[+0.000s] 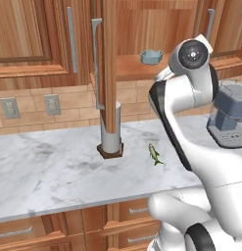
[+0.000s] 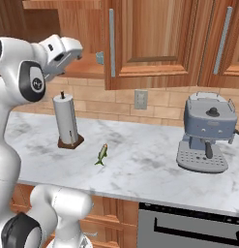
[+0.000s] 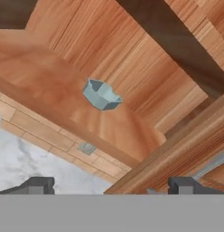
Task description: Retrieve the tupperware from the cabinet, then place the raw meat into the tupperware to avoid contamination.
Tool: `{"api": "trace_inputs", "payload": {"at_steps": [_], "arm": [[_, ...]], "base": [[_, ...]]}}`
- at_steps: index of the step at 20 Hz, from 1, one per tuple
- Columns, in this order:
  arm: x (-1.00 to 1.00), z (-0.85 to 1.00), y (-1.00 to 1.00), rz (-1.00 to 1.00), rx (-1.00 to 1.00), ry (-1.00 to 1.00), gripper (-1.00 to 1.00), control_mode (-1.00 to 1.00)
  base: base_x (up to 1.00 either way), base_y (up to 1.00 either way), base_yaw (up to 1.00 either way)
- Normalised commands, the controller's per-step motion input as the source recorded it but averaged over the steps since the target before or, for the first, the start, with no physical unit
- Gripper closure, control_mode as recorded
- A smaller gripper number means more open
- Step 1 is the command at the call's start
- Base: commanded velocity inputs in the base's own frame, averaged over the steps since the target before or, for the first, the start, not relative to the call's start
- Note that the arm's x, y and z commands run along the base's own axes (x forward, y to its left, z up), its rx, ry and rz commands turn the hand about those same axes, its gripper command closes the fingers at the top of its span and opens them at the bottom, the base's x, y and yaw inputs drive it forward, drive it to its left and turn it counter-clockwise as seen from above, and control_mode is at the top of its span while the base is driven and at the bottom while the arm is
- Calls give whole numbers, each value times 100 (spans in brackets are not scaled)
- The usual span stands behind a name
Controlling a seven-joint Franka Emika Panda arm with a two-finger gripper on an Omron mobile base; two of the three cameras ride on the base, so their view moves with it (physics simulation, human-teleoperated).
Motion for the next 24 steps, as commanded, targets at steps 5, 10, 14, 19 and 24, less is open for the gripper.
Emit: {"api": "trace_inputs", "payload": {"at_steps": [5,10,14,19,24], "arm": [[35,-6,-9,0,-16,14,-100,-100],[47,-5,0,-4,-20,12,-100,-100],[46,-9,-5,-8,-16,18,-100,-100],[33,-8,-19,-16,-14,23,-100,-100],[17,-11,-18,-19,-17,11,-100,-100]], "base": [[0,0,0],[0,0,0],[0,0,0],[0,0,0],[0,0,0]]}}
